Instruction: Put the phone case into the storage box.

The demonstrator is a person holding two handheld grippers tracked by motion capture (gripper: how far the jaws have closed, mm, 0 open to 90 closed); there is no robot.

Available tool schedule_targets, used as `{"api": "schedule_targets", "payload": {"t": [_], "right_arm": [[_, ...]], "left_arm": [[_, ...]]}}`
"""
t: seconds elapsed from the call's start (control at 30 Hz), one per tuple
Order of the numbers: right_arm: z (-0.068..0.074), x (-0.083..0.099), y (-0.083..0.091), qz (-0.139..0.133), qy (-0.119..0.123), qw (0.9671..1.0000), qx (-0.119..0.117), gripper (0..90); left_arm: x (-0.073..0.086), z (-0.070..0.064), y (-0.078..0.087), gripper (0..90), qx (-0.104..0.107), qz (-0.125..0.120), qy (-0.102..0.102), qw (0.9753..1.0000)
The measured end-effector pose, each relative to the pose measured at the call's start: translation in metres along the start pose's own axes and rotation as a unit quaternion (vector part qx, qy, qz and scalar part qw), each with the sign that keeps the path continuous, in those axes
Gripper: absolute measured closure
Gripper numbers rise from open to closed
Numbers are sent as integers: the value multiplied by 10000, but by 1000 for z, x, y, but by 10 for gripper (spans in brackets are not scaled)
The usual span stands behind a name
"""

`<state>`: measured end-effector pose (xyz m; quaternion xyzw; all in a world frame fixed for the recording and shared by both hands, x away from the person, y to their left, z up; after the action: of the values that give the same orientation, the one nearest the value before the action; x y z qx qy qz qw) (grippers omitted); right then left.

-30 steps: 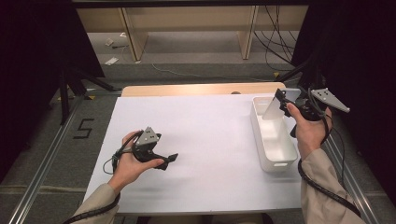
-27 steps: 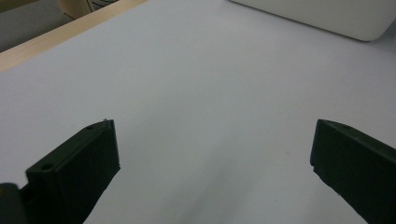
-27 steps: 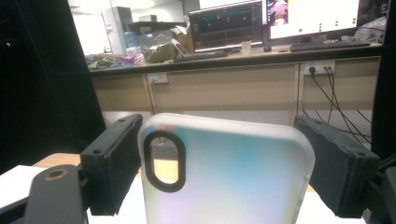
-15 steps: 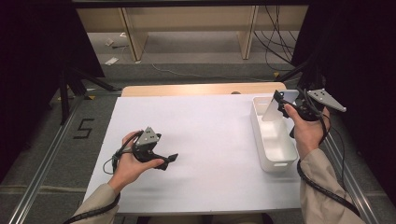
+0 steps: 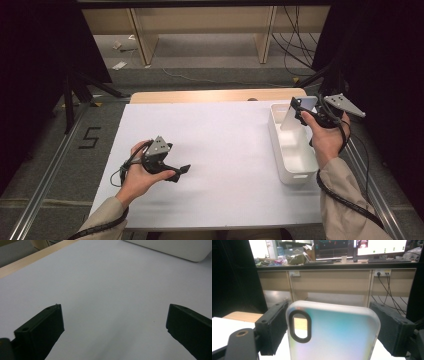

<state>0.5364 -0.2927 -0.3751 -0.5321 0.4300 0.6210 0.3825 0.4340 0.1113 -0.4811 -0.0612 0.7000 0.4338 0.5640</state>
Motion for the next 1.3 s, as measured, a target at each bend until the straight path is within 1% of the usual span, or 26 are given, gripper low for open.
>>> {"api": "schedule_targets", "payload": {"t": [0.27, 0.4, 0.73, 1.3], "right_arm": [[1, 2, -9, 58, 42, 10000, -10, 192], [1, 2, -13, 62, 65, 10000, 3, 192], [0, 5, -22, 170, 102, 9998, 44, 192], [-1, 5, -39, 343, 260, 9990, 130, 192]], "left_arm": [[0, 1, 1, 8, -13, -18, 18, 10000], [0, 1, 1, 8, -5, -5, 26, 10000], [0, 1, 1, 8, -13, -16, 35, 10000], [-1, 1, 1, 8, -15, -45, 52, 10000]]}}
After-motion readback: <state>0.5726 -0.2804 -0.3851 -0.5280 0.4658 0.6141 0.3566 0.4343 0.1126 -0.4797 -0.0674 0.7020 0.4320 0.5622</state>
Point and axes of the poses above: each handheld gripper's, and its own axes: y roughly backward along the jaws, x roughly out of its underside, z roughly to its left, the point moved 8 cm from there along -y, roughly forward along the jaws, and after that the axes turned 2 degrees about -x, right-handed, at the moved point
